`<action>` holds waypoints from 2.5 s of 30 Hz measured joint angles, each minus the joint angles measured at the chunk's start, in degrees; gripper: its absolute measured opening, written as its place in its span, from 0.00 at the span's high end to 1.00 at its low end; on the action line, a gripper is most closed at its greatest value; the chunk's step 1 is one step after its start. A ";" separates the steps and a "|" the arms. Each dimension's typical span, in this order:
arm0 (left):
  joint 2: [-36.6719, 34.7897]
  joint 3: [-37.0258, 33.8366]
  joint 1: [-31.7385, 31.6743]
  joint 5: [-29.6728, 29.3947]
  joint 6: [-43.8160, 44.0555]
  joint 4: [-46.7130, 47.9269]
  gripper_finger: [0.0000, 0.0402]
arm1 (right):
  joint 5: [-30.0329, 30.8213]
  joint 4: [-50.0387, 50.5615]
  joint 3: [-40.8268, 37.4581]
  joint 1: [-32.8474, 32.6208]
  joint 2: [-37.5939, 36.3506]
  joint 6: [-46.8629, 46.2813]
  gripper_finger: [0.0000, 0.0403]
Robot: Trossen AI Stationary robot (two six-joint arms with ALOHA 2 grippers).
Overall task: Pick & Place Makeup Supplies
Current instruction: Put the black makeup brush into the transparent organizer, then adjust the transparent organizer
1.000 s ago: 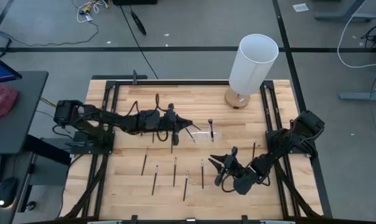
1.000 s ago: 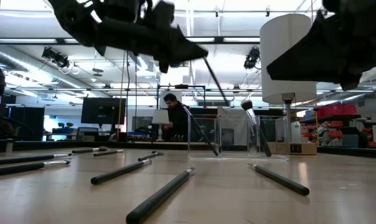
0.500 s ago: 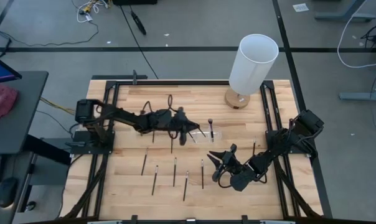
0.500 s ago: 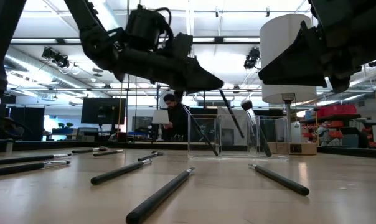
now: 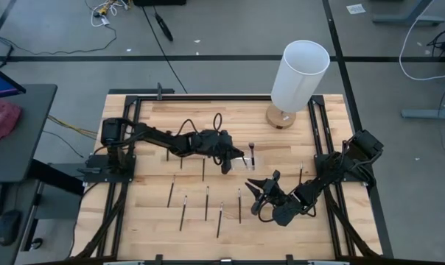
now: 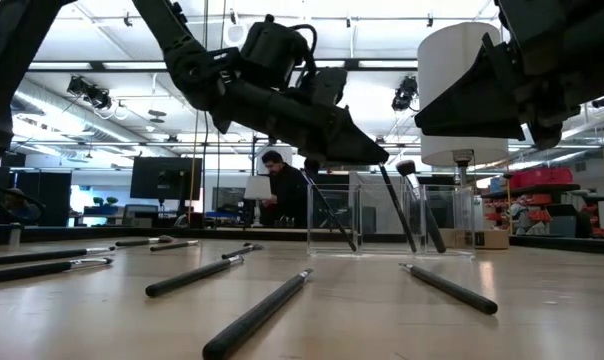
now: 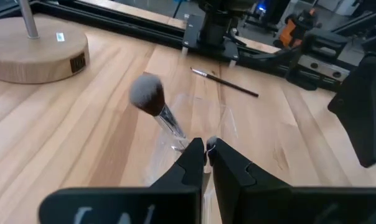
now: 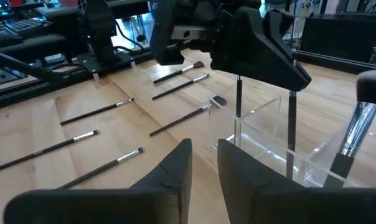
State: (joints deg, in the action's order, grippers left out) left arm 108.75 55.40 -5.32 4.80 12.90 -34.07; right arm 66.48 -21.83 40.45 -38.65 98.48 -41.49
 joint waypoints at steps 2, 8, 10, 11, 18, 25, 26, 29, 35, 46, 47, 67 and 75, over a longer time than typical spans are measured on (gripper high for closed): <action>-0.01 0.00 0.02 -0.79 0.04 0.07 0.95 | 0.00 0.03 0.00 0.00 0.00 0.05 0.80; 0.03 -0.16 -0.09 -2.99 -0.02 1.92 0.85 | 0.04 0.05 0.00 0.00 0.00 0.08 0.80; 0.13 -0.22 -0.37 -3.13 -0.12 2.34 0.80 | 0.04 0.03 0.00 0.00 0.00 0.06 0.80; 0.11 -0.20 -0.54 -3.11 -0.16 2.28 0.78 | 0.04 0.03 0.00 0.00 0.00 0.06 0.80; -1.36 -0.20 -2.55 -1.36 -0.74 5.69 0.65 | 0.07 0.05 0.00 0.00 0.00 0.02 0.80; -10.26 -0.20 -3.56 2.83 -4.27 17.20 0.62 | 0.11 0.05 0.00 0.02 0.02 0.15 0.80; -12.13 -0.20 -3.56 2.56 -5.07 19.90 0.63 | 0.11 0.07 0.00 0.02 0.02 0.13 0.80; -18.79 -0.20 -3.08 0.67 -7.91 29.53 0.64 | 0.11 0.06 0.00 0.02 0.02 0.06 0.80; -33.88 -1.14 0.89 -13.54 -10.70 50.43 0.68 | 0.11 0.07 0.00 0.04 0.02 0.04 0.80; -58.58 -14.10 13.37 -34.34 14.00 74.66 0.71 | 0.13 0.23 -0.41 1.78 0.02 1.30 0.80; -59.96 -15.65 13.93 -34.30 17.33 76.66 0.71 | 0.12 0.36 -0.64 2.12 0.04 1.82 0.80; -63.39 -33.24 12.64 -42.40 34.68 58.87 0.71 | -3.71 0.03 -4.90 12.39 0.04 4.25 0.80; -58.50 -33.38 13.90 -52.53 45.98 60.79 0.62 | -12.36 -2.67 -4.83 14.91 -0.04 18.55 0.80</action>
State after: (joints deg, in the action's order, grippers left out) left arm 50.25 22.02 8.58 -47.72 58.88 26.72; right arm 54.12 -24.49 35.62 -23.75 98.43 -22.94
